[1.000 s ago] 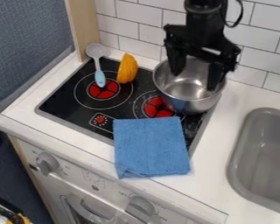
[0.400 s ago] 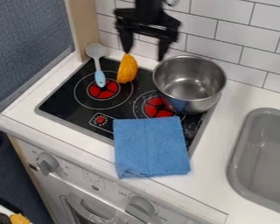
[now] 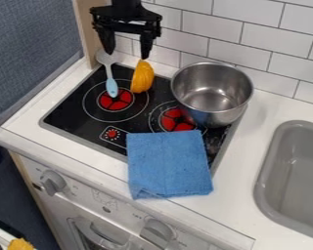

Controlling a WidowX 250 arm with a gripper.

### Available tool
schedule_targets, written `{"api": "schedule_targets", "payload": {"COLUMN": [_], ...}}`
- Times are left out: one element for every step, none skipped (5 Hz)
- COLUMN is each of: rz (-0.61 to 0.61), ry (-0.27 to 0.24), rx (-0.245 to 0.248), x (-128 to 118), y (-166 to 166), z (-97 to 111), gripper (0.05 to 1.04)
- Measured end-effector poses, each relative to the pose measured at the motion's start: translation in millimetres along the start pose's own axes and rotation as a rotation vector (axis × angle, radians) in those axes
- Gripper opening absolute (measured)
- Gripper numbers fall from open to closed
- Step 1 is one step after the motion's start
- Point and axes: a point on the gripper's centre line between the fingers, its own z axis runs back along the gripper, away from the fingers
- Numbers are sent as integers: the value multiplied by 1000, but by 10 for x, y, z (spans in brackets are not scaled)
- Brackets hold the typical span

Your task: Put the yellow object on th ecloth in

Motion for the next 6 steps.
{"api": "schedule_targets", "payload": {"rz": [7, 4, 1, 10, 18, 27], "ry": [24, 59, 67, 93, 106, 126], "rx": [9, 8, 11, 16, 22, 25], "x": [22, 16, 55, 48, 48, 27], "y": [0, -23, -57, -58, -52, -71], "z": [-108, -248, -302, -398, -426, -492], "gripper": [1000, 1000, 1000, 1000, 1000, 965]}}
